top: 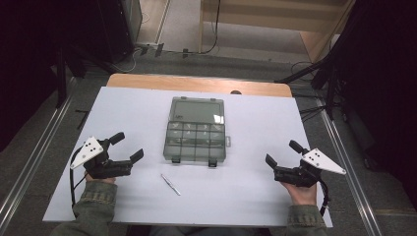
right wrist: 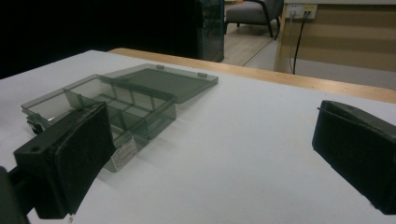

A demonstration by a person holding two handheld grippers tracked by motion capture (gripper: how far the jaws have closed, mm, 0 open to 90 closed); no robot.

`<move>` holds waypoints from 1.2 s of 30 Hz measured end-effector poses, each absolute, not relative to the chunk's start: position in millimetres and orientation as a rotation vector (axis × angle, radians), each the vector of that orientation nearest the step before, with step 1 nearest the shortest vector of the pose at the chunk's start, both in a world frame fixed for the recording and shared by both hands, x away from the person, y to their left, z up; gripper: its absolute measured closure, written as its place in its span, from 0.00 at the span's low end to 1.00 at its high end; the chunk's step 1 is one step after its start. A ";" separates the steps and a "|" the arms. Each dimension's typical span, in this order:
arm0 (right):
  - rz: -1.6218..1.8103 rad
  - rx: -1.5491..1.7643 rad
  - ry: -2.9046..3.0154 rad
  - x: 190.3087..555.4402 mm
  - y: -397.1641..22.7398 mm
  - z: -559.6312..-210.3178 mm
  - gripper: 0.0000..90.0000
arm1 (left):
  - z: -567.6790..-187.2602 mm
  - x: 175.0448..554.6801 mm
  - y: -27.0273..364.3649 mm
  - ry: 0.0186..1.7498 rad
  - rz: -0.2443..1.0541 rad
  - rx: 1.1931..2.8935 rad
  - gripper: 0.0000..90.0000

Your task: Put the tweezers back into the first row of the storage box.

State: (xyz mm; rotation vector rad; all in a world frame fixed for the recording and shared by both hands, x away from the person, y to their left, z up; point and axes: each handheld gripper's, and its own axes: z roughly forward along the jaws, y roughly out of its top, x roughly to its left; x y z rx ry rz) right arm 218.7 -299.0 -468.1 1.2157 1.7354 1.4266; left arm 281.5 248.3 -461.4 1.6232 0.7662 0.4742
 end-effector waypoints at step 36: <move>1.361 1.159 1.840 216.9 -281.4 -455.0 0.00 | -462.2 281.1 245.9 0.758 0.480 1.635 0.06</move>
